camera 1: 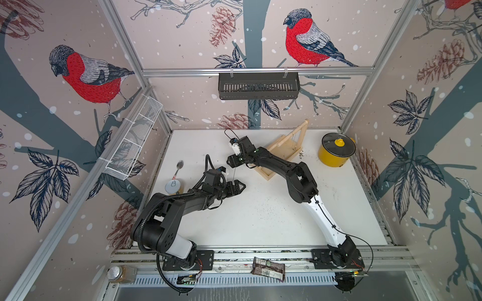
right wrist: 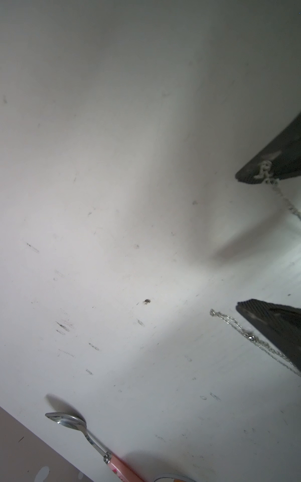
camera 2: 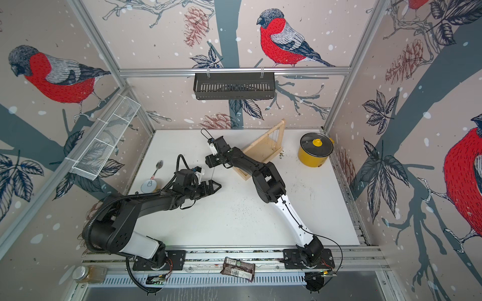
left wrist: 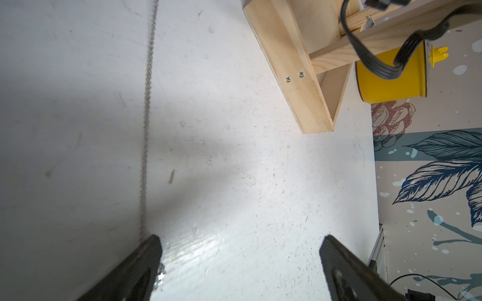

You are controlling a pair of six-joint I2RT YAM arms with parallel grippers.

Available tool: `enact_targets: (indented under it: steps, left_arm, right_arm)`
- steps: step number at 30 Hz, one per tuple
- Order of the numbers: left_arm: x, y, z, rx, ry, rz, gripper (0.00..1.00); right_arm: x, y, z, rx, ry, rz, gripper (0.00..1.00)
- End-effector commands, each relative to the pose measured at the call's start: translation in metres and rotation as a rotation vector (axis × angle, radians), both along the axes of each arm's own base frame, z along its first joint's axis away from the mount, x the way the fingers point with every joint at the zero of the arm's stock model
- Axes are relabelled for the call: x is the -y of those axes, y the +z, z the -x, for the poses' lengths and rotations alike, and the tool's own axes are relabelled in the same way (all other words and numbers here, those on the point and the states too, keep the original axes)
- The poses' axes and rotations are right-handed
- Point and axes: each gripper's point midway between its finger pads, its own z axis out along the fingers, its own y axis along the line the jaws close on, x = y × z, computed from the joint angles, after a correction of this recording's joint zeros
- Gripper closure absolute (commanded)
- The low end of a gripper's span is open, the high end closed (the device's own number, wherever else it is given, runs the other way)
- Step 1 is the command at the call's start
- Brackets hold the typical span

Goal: Take the necklace off the jewelry display stand
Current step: Adjust the necklace at the center of the board.

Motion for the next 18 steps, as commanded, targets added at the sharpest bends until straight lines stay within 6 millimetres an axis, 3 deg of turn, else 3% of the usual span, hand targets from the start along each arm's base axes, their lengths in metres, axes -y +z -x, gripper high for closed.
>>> enact_targets:
  steps: [1,8,18]
  left_arm:
    - [-0.0085,-0.0166,0.0118,-0.082,0.02,-0.04,0.04]
    - [-0.0095,-0.0184,0.0147,-0.092,0.022,-0.039,0.04]
    - [-0.0113,-0.017,0.0162,-0.09,0.024,-0.039,0.03]
  right_arm:
    - [0.0014,0.0088,0.002,0.004,0.024,0.002,0.25]
    - [0.0055,0.0075,-0.0003,0.006,0.027,0.027,0.24]
    - [0.0074,0.0082,-0.0023,0.012,0.032,0.05,0.16]
